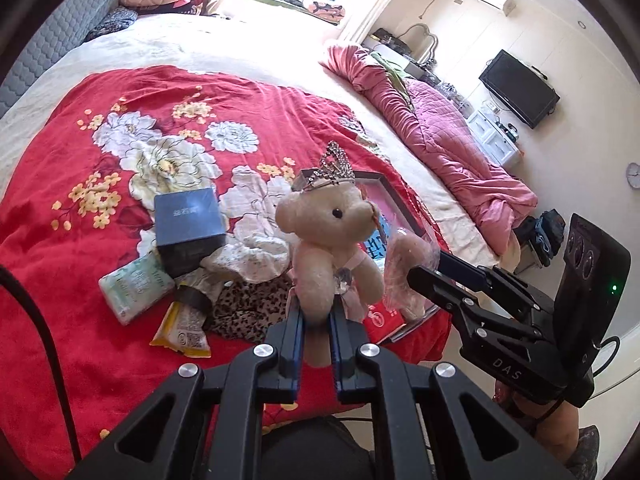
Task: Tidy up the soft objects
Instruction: 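Carry the plush bear and clear bag toward the pink tray with both tools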
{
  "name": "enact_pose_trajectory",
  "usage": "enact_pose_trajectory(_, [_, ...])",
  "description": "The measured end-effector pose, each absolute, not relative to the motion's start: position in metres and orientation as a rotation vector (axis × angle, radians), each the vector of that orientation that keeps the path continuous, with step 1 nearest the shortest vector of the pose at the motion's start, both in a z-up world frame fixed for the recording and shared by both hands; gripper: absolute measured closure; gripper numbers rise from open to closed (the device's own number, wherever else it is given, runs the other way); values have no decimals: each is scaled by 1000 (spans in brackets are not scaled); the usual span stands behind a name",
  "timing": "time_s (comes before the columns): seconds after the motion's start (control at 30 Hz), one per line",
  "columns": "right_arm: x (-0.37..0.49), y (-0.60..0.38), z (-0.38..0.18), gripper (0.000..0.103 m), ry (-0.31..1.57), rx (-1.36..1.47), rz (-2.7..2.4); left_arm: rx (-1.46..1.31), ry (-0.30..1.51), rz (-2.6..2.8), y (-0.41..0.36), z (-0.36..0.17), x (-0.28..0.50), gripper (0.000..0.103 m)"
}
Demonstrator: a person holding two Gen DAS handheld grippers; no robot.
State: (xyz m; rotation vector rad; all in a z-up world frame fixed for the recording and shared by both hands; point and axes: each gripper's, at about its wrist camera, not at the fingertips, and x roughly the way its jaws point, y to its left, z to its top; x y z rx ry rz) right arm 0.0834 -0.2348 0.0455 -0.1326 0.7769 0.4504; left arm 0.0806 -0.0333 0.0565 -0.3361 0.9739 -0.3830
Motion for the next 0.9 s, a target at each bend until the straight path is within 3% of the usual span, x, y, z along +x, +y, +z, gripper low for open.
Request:
enact_pose_trajectory(0.37, [71,-308,73,61,716,-54,307,-244,960,-472,-104,78,96,92])
enact_pose_trajectory(0.9, [62,-376,69,61,703,12,159,-159,1034,-561,-186,60,119,91])
